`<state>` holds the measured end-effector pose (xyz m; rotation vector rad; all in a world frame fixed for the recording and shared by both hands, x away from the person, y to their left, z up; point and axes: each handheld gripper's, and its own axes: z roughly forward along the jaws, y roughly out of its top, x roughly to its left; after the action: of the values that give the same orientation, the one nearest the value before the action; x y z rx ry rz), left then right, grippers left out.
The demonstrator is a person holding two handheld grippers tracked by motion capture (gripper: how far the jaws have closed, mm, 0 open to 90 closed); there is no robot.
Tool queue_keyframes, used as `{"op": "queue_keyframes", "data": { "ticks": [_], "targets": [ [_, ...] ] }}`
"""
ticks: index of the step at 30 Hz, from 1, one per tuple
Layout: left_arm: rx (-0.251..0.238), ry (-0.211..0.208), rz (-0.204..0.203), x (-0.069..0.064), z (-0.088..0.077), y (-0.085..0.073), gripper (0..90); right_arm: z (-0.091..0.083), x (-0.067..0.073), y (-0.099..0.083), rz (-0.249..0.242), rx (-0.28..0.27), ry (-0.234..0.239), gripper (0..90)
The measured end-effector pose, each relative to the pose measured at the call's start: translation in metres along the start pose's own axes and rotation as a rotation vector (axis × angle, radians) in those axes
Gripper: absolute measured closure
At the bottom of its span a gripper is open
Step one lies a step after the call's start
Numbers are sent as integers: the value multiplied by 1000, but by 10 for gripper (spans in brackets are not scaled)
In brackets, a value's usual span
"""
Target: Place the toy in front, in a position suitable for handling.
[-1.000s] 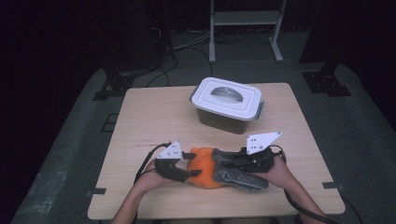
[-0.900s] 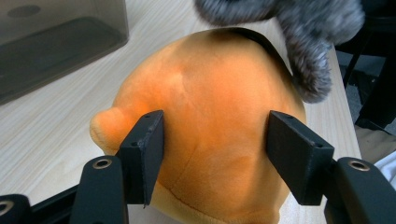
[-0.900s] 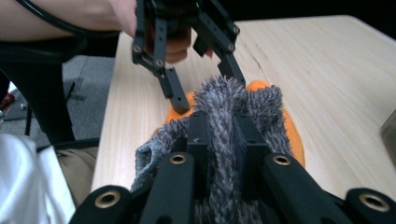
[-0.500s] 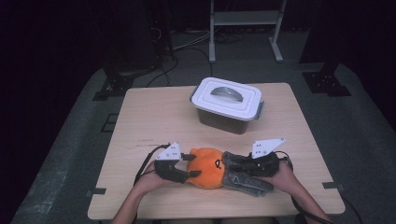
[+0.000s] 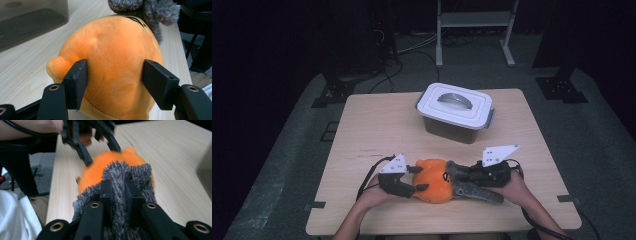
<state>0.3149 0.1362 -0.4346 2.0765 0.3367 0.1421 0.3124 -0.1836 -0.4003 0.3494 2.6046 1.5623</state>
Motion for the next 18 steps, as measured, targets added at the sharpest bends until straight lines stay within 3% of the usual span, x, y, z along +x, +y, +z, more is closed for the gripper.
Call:
{"op": "queue_keyframes", "data": {
  "ticks": [5, 11, 18],
  "targets": [
    [0, -1, 5, -2, 1, 0, 370, 16, -2, 9, -25, 24, 7, 779],
    [-11, -7, 3, -1, 1, -1, 370, 9, -17, -11, 51, 16, -10, 776],
    [-8, -2, 15, -4, 2, -1, 369, -5, -24, -34, 126, 44, -45, 777]
  ]
}}
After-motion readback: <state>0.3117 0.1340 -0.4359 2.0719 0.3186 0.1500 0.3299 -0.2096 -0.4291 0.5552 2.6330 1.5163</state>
